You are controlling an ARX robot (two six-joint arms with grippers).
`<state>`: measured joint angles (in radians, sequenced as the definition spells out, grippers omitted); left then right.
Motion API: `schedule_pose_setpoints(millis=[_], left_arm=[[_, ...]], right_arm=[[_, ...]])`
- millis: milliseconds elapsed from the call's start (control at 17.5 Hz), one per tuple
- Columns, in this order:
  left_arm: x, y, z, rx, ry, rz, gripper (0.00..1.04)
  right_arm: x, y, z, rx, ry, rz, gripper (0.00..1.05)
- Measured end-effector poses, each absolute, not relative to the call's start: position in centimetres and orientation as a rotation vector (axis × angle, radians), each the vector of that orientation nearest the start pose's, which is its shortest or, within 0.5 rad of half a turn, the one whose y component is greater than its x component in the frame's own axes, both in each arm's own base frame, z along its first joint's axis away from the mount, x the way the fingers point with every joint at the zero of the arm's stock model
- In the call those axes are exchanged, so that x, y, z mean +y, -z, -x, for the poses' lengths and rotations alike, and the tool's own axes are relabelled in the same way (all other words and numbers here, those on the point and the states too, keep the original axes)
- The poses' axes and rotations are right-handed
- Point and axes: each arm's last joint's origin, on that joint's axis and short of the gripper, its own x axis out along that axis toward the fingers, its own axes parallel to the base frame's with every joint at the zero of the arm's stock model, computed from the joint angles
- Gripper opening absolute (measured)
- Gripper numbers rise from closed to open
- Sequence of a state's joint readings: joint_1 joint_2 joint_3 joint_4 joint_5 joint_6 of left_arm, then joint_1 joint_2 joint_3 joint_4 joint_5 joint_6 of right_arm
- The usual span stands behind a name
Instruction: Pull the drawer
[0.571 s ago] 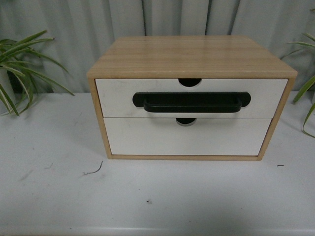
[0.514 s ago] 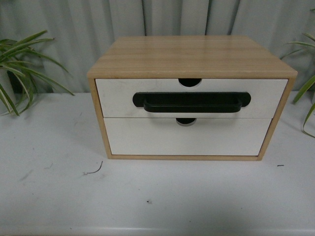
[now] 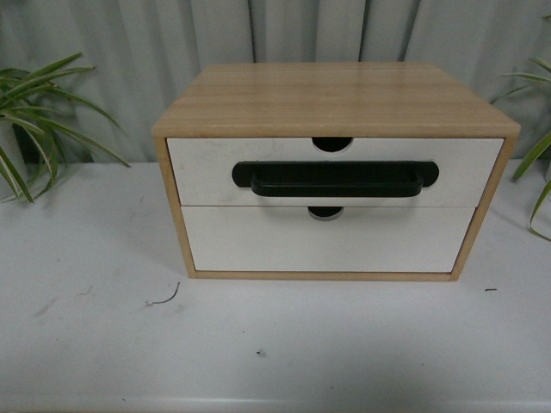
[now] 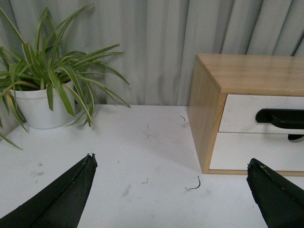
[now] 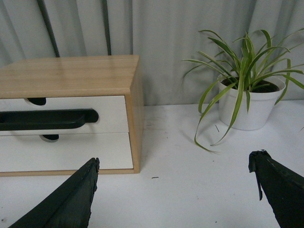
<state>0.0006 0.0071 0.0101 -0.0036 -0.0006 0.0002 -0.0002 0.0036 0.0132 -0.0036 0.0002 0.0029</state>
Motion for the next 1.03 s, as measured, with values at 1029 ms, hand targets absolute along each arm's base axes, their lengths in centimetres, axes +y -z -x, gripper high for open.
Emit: schedule_pose_setpoints(millis=[1029], left_arm=[[-1.8,-22.8,-24.6,0.117,-0.283,0.190,0.98]], right_arm=[[2.9,-24.2,-25.2,-0.065,-0.118,0.057,0.98]])
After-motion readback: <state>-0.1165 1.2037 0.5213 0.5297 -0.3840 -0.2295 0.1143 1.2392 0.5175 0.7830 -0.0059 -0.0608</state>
